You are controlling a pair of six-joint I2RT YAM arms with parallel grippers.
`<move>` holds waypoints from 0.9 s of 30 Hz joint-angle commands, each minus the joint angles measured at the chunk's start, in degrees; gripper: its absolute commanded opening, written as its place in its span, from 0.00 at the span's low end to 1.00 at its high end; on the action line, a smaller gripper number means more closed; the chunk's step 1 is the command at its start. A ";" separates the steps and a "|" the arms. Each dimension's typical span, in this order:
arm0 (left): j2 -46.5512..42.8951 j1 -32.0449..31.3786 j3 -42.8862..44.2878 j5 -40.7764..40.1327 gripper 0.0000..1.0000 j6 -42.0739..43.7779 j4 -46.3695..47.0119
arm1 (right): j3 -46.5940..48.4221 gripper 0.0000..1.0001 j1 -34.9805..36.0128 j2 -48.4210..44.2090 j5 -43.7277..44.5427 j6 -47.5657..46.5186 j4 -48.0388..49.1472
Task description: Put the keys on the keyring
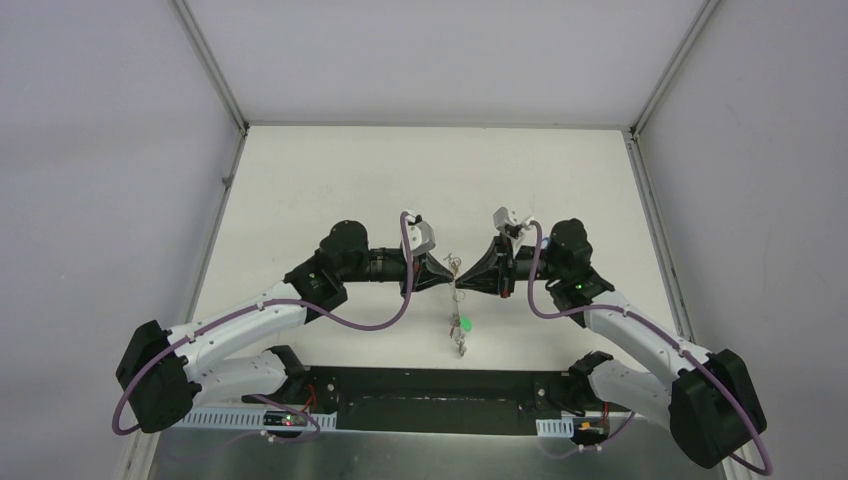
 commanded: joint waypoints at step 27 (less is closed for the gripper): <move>3.86 -2.07 11.08 -2.37 0.50 9.23 -15.07 | 16.13 0.00 1.29 -2.95 5.28 -26.01 -38.12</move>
